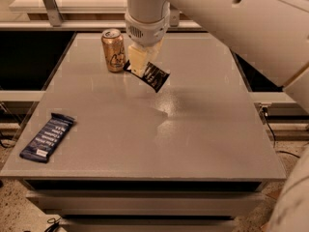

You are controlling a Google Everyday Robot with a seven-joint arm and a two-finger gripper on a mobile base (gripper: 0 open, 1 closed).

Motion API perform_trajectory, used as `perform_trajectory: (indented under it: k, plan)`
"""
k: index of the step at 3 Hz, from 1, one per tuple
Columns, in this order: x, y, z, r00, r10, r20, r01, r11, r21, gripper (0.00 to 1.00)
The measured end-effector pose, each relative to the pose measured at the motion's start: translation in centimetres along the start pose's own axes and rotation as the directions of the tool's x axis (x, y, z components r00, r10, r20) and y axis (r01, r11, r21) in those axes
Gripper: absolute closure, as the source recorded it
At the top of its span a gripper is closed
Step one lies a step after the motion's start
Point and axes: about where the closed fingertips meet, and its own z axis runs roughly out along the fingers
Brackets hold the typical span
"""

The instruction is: Move rxbar chocolate near orange can

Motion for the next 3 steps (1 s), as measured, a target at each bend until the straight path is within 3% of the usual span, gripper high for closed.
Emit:
perform_trajectory:
  k: [1,3]
  plan:
    - [0.0,-0.1,1.1,1.000,-0.009,0.009,0.009,0.9996,0.027,1.00]
    - [-2.0,-0.4,3.1,0.987,-0.125,0.105,0.115,0.9889,0.094,1.00]
